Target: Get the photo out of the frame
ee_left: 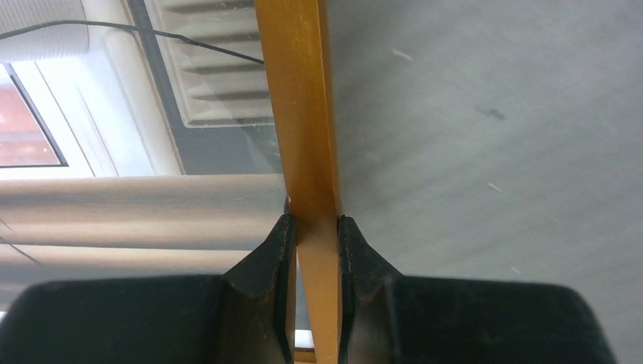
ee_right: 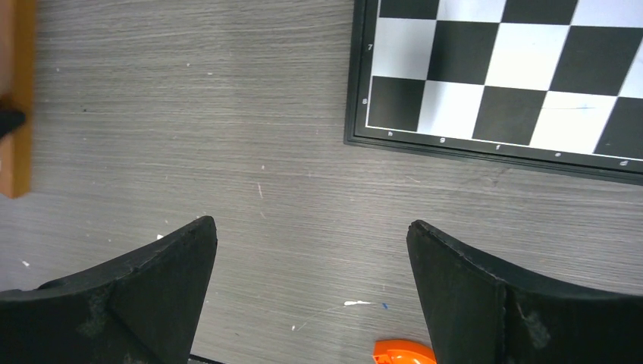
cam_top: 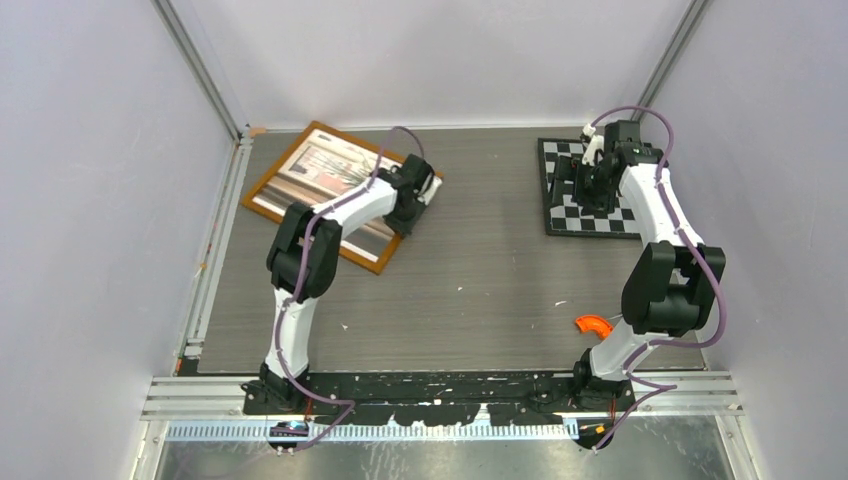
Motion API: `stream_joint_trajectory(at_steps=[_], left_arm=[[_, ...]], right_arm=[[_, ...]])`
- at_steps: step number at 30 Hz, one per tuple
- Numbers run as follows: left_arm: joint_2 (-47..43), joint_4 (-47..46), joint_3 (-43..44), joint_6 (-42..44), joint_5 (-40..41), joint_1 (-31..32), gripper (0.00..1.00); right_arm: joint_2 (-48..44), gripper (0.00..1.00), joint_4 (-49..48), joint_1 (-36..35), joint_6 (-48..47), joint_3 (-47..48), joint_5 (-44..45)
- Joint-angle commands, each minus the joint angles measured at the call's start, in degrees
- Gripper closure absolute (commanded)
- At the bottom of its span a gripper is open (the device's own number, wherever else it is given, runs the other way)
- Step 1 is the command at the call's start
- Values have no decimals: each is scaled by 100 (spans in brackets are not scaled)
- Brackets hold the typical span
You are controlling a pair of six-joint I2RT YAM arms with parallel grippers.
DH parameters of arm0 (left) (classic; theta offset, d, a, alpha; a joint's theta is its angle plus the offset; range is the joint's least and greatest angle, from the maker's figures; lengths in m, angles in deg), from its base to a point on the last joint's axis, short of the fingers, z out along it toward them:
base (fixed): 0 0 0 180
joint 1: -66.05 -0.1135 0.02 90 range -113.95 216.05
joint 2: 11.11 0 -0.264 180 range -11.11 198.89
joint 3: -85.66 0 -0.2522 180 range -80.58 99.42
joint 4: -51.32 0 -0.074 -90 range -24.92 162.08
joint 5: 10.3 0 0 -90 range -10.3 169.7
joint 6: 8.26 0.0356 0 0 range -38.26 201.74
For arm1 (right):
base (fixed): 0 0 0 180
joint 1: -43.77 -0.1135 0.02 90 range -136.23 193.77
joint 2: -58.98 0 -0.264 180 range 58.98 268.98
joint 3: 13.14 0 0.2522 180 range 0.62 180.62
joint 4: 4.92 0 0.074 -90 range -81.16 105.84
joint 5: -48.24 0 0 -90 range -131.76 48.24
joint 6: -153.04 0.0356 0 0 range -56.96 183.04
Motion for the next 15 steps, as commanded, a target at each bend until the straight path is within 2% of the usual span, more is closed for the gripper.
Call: stream_joint_trajectory(at_steps=[1,9,15], left_arm=[[-333,175,-751,594,-913,794,100],[-898,389,-1560,1847,-1260,1898,100],[-1303,826,-2098,2817,-1516,2041,100]], right_arm=[[1,0,98,2,197,222,-302],[-39,0,107,2,168,213,-489],[-93,0,111,0,155,108,-705]])
